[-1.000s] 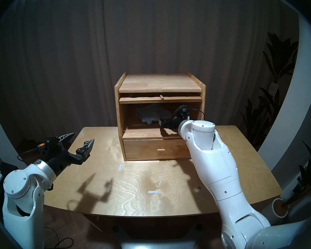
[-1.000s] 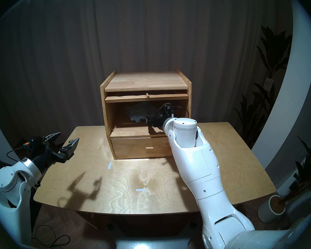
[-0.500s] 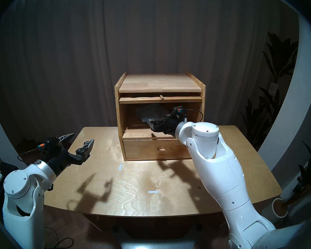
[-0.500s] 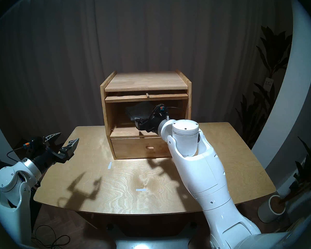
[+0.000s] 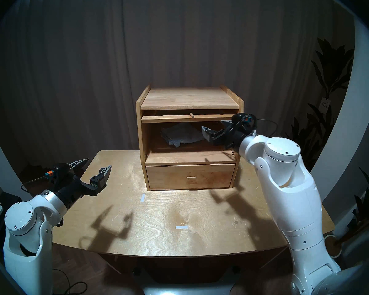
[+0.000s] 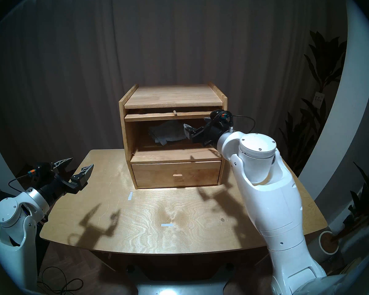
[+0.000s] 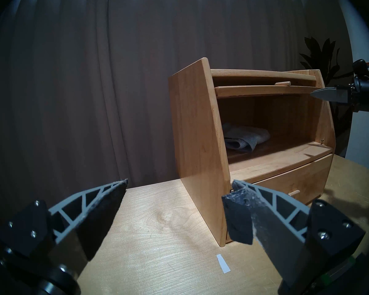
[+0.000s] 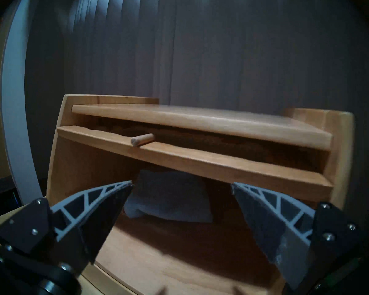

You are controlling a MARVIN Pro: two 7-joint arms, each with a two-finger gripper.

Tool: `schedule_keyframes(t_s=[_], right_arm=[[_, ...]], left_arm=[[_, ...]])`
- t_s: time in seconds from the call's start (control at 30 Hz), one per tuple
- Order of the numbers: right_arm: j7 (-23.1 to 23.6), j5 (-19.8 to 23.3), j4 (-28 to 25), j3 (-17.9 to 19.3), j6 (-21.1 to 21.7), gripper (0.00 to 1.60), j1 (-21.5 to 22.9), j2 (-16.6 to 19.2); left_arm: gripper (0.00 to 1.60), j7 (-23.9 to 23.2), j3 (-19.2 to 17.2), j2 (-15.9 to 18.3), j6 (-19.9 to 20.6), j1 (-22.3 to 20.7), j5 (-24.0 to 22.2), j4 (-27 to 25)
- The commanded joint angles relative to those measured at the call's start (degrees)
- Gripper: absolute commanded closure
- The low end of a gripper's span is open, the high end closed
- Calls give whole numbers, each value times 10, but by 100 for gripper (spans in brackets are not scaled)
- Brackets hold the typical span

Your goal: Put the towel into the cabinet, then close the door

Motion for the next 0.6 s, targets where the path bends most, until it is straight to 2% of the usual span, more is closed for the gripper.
schedule_keyframes(t_s=[0.0,0.2,0.57], right_arm=[[19,12,-69,38,-9,0,-53,31],[33,24,-102,74,-11,0,-94,42],[19,24,-103,187,-13,0,-177,50]], left_arm=[[0,-1,1,1,-2,-2,-1,-6],[0,-1,1,1,-1,-2,-1,-4],[0,-1,1,2,-2,-3,-1,-1]])
